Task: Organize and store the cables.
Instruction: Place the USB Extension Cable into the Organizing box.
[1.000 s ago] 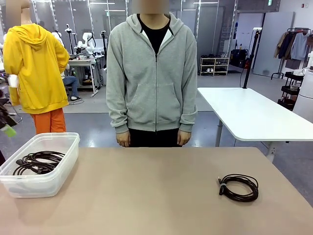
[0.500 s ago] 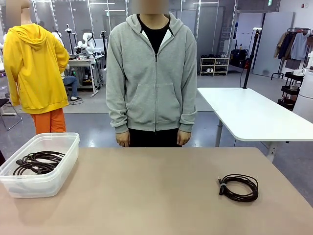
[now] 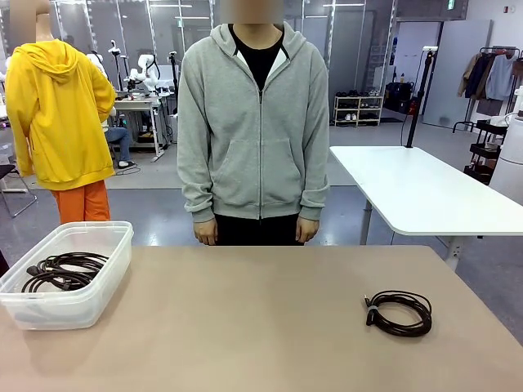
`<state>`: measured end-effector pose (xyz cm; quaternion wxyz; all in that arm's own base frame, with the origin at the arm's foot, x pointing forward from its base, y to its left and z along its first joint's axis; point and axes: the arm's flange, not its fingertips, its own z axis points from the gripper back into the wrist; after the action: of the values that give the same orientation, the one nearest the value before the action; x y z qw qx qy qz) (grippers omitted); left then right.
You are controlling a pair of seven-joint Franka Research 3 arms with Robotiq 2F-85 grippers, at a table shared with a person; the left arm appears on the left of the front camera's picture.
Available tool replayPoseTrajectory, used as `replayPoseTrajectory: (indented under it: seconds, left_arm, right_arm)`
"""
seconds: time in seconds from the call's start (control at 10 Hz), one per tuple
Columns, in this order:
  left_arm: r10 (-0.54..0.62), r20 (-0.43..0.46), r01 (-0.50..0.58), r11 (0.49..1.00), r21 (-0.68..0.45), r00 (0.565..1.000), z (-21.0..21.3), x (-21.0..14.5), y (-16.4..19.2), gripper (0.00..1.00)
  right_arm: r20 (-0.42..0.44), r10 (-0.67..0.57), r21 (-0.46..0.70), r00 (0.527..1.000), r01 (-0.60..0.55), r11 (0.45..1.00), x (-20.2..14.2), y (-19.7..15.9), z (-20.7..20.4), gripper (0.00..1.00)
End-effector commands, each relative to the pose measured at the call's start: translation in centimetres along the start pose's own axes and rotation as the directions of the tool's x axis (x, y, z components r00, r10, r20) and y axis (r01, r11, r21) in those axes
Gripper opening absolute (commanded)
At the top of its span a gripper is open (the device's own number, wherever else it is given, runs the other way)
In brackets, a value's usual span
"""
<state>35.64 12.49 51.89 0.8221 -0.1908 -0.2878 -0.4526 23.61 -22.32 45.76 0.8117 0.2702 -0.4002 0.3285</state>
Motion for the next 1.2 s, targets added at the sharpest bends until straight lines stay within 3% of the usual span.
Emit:
replayPoseTrajectory:
  seconds: [0.0, 0.4, 0.5, 0.6, 0.7, 0.9, 1.1]
  left_arm:
    - [0.005, 0.000, -0.005, 1.000, 0.011, 1.000, 0.5, -0.2, -0.2, 1.00]
    - [0.005, 0.000, -0.005, 1.000, 0.011, 1.000, 0.5, -0.2, -0.2, 1.00]
    - [0.005, 0.000, -0.005, 1.000, 0.011, 1.000, 0.5, -0.2, -0.2, 1.00]
    - [0.005, 0.000, -0.005, 1.000, 0.011, 1.000, 0.5, -0.2, -0.2, 1.00]
    - [0.005, 0.000, -0.005, 1.000, 0.011, 1.000, 0.5, -0.2, -0.2, 1.00]
    - [0.005, 0.000, -0.005, 1.000, 0.011, 1.000, 0.5, -0.2, -0.2, 1.00]
    - [0.005, 0.000, -0.005, 1.000, 0.011, 1.000, 0.5, -0.2, -0.2, 1.00]
  right_arm:
    - [0.018, 0.019, 0.002, 1.000, -0.019, 1.000, -0.1, 0.0, 0.1, 1.00]
    - [0.000, 0.000, 0.000, 1.000, 0.000, 1.000, 0.0, 0.0, 0.0, 1.00]
    - [-0.126, -0.027, -0.091, 0.992, 0.016, 0.996, 1.2, 1.1, -0.4, 1.00]
    - [-0.202, -0.083, -0.075, 0.976, 0.069, 0.995, 3.0, 1.4, -2.2, 1.00]
    - [-0.273, -0.140, -0.148, 0.952, 0.102, 0.984, 4.7, 1.5, -4.7, 1.00]
    - [-0.367, -0.174, -0.116, 0.914, 0.140, 0.983, 8.4, 1.5, -9.9, 1.00]
    - [-0.423, -0.244, -0.200, 0.873, 0.172, 0.964, 11.0, 2.1, -15.4, 1.00]
